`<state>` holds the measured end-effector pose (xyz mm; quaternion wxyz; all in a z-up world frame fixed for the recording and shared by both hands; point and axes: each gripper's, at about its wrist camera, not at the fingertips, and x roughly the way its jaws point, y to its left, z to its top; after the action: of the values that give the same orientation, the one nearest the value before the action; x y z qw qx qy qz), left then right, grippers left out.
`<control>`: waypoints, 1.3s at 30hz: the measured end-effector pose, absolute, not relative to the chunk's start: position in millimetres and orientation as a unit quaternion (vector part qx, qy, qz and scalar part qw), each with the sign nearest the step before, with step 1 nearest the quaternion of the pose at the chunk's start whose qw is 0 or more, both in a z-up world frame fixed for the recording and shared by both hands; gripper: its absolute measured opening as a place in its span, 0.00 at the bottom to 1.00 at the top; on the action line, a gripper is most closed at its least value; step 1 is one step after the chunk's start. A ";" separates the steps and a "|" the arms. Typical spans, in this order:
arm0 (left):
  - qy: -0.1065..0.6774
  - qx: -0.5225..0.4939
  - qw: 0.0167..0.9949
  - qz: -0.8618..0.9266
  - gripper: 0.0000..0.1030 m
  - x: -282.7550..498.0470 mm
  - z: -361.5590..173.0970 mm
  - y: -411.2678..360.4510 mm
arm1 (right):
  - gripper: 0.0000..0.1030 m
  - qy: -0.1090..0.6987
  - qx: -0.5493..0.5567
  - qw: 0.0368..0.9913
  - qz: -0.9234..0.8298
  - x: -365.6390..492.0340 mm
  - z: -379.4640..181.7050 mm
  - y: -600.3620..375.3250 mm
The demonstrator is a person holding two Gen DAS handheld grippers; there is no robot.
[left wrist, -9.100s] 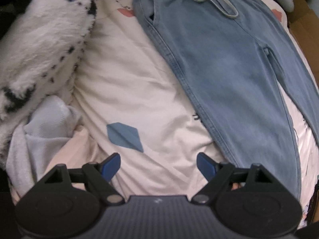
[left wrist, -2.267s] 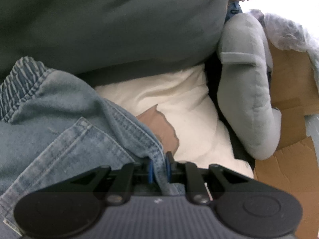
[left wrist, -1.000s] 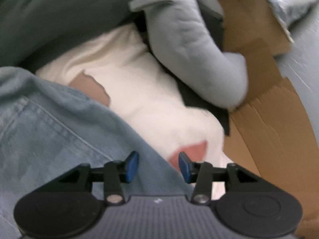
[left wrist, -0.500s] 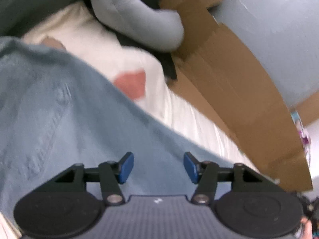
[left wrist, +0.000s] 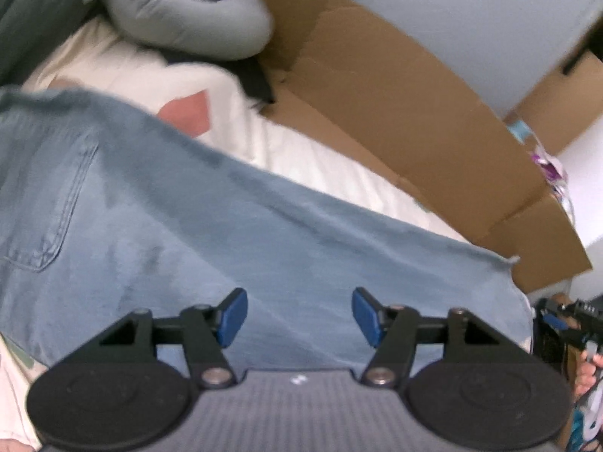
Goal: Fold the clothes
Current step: 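Open both grippers and release the folded jeans onto the sheet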
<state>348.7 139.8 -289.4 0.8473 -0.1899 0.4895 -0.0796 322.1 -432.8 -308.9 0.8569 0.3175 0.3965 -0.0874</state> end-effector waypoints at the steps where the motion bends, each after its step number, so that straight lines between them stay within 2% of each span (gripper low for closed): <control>1: 0.490 -0.187 0.847 -0.087 0.67 348.0 -289.2 131.4 | 0.45 0.395 0.317 0.858 -0.088 317.5 -305.5 -434.2; 2: 0.490 -0.184 0.847 -0.094 0.67 347.3 -289.0 123.0 | 0.52 0.393 0.316 0.859 -0.088 312.9 -302.2 -435.6; 3: 0.490 -0.182 0.846 -0.101 0.67 346.6 -288.7 114.6 | 0.53 0.391 0.315 0.860 -0.089 308.3 -298.9 -437.0; 15: 0.482 -0.150 0.841 -0.192 0.67 346.9 -276.1 14.3 | 0.53 0.393 0.322 0.857 -0.084 267.5 -299.7 -440.1; 22: 0.491 -0.064 0.836 -0.239 0.67 354.9 -290.1 -51.7 | 0.53 0.393 0.298 0.868 -0.063 263.8 -310.1 -431.3; 39: 0.472 0.010 0.801 -0.367 0.62 347.5 -329.4 -176.3 | 0.53 0.415 0.274 0.866 -0.055 251.8 -334.8 -425.5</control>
<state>347.5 -176.3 -329.4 0.8012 0.0104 0.4723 -0.3673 251.8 -425.5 -334.8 0.8659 0.2739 0.4150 -0.0546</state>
